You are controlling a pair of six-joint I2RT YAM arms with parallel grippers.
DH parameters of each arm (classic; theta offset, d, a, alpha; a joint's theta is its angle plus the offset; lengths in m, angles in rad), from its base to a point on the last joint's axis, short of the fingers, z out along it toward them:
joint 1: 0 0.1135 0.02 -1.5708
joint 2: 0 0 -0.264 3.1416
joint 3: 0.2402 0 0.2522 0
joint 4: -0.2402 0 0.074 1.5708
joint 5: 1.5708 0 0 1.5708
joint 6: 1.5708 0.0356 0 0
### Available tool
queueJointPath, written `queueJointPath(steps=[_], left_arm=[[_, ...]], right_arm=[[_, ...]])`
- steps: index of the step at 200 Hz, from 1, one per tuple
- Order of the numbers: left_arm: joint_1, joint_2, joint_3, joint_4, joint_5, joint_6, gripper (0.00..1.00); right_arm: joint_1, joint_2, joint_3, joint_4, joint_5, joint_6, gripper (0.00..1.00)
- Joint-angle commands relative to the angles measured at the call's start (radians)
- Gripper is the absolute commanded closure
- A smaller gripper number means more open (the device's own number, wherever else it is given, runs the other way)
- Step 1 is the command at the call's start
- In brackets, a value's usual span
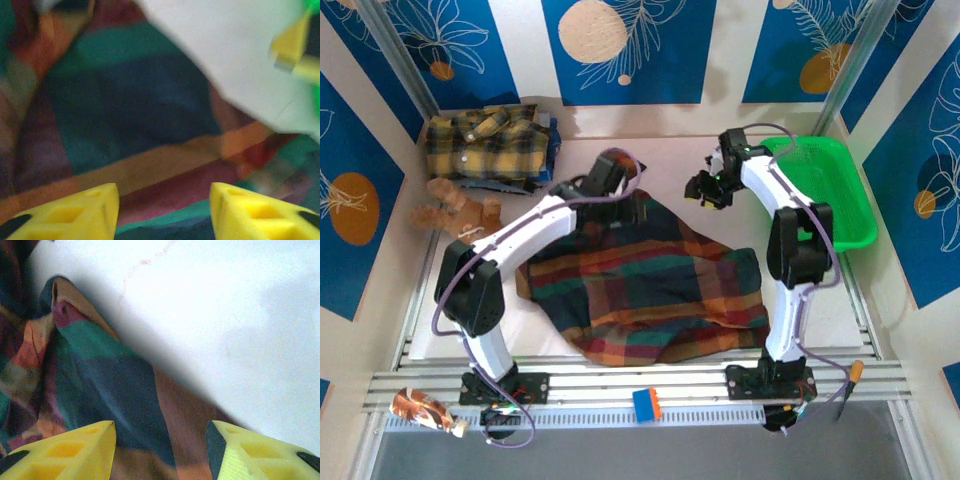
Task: Fold and stack the long sleeve shirts
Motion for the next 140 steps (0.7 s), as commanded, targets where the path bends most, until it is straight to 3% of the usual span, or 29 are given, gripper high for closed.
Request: queueJointPath(steps=[1, 56, 66, 86, 98, 140], left_arm=[[0.03, 0.056, -0.153, 0.09, 0.046, -0.183, 0.58], [0.072, 0.134, -0.281, 0.136, 0.016, -0.272, 0.66], [0.074, 0.14, -0.287, 0.147, 0.024, -0.273, 0.66], [0.078, 0.152, -0.287, 0.151, 0.033, -0.264, 0.67], [0.078, 0.158, -0.289, 0.155, 0.042, -0.262, 0.68], [0.087, 0.158, -0.341, 0.194, 0.074, -0.29, 0.69]], right_arm=[[0.061, 0.123, 0.067, -0.052, -0.086, -0.107, 0.48], [0.159, 0.17, 0.001, -0.008, -0.071, -0.15, 0.5], [0.168, 0.175, -0.009, -0.005, -0.07, -0.14, 0.56], [0.178, 0.143, -0.024, 0.014, -0.047, -0.095, 0.83], [0.184, 0.103, -0.029, 0.021, -0.038, -0.068, 0.92], [0.291, -0.101, -0.098, -0.02, -0.025, -0.084, 0.99]])
